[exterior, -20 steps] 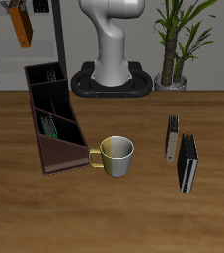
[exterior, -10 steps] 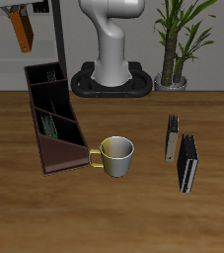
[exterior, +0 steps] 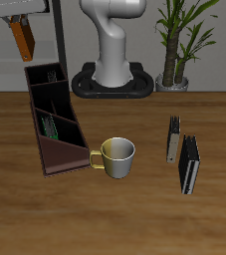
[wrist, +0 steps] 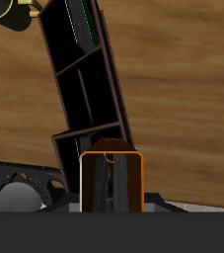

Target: Place the green book into the right desk caddy's left compartment and place the black book into the right desk caddy's right compartment and place the orange book into the right desk caddy's right compartment

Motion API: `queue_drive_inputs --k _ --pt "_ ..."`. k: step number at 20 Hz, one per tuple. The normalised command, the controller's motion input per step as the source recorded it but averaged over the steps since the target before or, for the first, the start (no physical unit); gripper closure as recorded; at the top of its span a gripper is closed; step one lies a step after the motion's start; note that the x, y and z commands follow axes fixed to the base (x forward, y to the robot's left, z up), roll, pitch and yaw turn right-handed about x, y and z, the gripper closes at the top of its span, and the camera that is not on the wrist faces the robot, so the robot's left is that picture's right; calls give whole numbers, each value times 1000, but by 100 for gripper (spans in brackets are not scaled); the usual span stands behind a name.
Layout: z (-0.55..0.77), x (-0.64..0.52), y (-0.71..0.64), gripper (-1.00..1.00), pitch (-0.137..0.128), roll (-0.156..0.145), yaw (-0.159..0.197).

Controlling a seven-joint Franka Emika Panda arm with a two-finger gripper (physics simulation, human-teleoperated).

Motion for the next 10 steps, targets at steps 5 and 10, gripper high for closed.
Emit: queue_drive_inputs --k 5,10 --pt "-128 68 -37 100 10 -2 -29" --pt "-87 10 -45 100 -2 -12 -23"
